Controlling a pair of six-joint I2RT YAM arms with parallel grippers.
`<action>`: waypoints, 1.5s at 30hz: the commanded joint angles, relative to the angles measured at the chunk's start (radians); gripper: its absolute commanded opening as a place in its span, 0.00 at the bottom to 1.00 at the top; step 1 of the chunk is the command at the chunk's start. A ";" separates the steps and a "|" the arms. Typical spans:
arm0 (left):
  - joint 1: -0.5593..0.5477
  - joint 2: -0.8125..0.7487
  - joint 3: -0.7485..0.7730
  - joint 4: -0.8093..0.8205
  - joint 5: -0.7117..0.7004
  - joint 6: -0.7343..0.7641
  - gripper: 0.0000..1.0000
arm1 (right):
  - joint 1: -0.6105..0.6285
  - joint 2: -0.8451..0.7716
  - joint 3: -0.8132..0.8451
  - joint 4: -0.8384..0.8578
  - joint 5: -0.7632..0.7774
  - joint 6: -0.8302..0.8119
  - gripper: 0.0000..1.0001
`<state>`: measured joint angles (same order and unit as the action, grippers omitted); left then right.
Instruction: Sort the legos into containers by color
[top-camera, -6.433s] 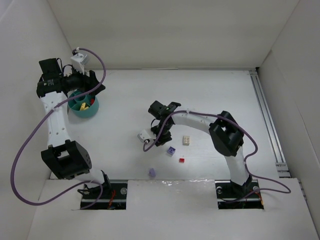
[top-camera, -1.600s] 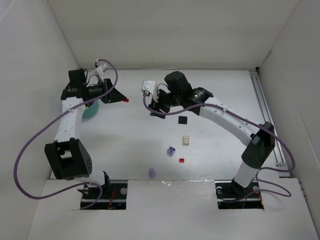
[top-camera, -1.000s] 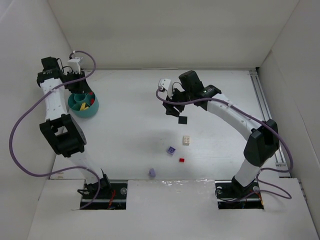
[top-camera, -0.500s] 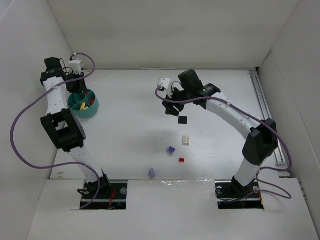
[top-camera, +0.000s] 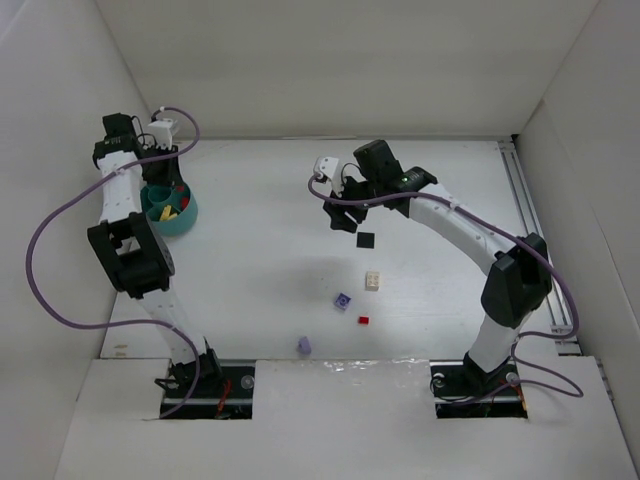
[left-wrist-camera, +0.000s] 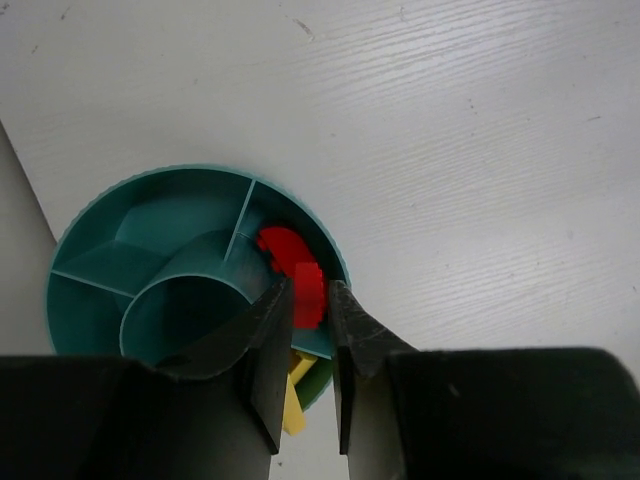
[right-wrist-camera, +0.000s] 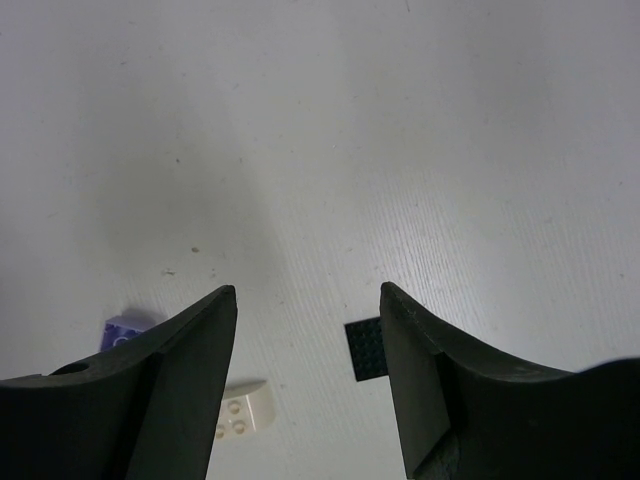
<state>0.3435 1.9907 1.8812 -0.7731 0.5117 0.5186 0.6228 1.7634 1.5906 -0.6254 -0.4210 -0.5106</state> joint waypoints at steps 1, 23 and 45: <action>0.003 0.002 0.041 0.014 -0.021 -0.006 0.19 | 0.003 -0.015 0.017 0.003 0.008 0.006 0.65; -0.018 -0.311 -0.151 0.224 0.335 -0.110 0.46 | -0.006 -0.272 -0.379 -0.215 0.011 -0.390 0.53; -0.029 -0.512 -0.339 0.327 0.287 -0.239 0.51 | 0.317 -0.200 -0.462 -0.310 0.088 -0.031 0.49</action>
<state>0.3115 1.5440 1.5600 -0.4873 0.7937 0.2852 0.8906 1.5311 1.1397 -0.9051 -0.3672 -0.5823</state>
